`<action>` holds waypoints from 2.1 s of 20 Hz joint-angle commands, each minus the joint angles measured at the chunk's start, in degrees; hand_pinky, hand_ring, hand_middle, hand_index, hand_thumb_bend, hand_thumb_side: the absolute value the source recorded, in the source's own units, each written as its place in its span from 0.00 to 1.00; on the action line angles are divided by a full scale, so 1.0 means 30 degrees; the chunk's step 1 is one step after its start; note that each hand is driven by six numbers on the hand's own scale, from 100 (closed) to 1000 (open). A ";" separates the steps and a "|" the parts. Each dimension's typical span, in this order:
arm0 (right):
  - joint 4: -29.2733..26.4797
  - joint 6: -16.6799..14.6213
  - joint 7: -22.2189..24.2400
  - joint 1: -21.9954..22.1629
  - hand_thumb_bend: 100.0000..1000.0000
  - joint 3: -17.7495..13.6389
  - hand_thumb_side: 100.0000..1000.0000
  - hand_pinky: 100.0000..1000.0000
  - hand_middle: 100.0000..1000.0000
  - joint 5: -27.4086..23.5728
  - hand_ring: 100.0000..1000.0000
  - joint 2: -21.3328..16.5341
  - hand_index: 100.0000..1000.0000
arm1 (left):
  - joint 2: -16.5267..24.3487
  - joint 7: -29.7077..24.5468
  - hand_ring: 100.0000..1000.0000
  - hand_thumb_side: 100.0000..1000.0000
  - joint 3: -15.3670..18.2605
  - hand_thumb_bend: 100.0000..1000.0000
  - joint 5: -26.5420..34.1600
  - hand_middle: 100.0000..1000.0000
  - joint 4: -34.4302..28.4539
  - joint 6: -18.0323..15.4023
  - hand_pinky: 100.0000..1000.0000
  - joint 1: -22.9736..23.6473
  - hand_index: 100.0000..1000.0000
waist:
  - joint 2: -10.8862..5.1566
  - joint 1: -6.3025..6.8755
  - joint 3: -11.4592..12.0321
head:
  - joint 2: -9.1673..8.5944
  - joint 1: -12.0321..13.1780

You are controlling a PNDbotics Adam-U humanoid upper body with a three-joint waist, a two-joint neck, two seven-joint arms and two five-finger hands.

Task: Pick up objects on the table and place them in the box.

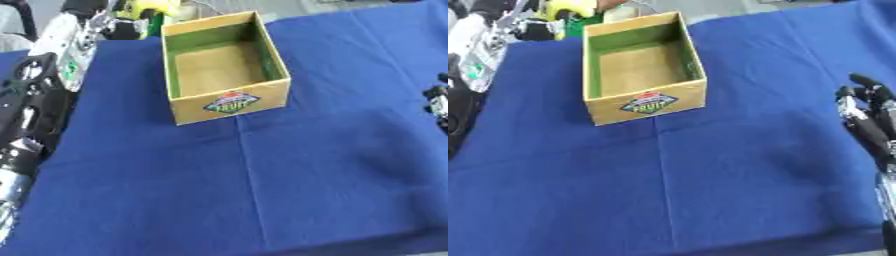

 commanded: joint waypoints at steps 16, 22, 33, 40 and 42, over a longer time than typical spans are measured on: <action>-0.0550 0.0008 0.0234 -0.0137 0.00 0.0036 0.50 0.72 0.61 0.0013 0.88 0.0012 0.88 | -0.2502 0.0126 0.56 0.15 -0.1112 0.80 -0.3192 0.58 0.1853 -0.1900 0.61 -0.0034 0.72 | -0.0490 0.0184 -0.0514 | -0.0405 0.0231; -0.0568 0.0023 0.0183 -0.0095 0.00 -0.0047 0.50 0.72 0.61 0.0030 0.88 -0.0005 0.88 | -0.2203 -0.0395 0.69 0.24 -0.0724 1.00 -0.1983 0.72 0.1120 -0.2116 0.69 0.0050 0.83 | -0.0487 0.0172 -0.0421 | -0.0468 0.0136; -0.0796 0.0059 -0.0191 0.0093 0.00 -0.0482 0.50 0.72 0.61 0.0154 0.88 -0.0155 0.88 | 0.0760 0.1432 0.55 0.39 0.1553 0.86 1.4229 0.56 -0.6815 0.1410 0.54 0.3699 0.74 | -0.0548 0.0131 0.1232 | -0.0418 -0.0569; -0.0927 0.0113 -0.0421 0.0069 0.00 -0.0699 0.50 0.72 0.61 0.0250 0.88 -0.0196 0.88 | 0.0162 0.3773 0.53 0.36 0.4387 0.77 2.0612 0.55 -0.8613 0.3604 0.51 0.8524 0.72 | -0.0456 0.0024 0.2030 | -0.0456 -0.0863; -0.0931 0.0127 -0.0486 0.0104 0.00 -0.0751 0.50 0.72 0.61 0.0235 0.88 -0.0220 0.88 | -0.0200 0.3863 0.52 0.35 0.4764 0.75 2.1689 0.54 -0.8739 0.3684 0.51 0.9637 0.71 | -0.0429 0.0002 0.2113 | -0.0452 -0.0919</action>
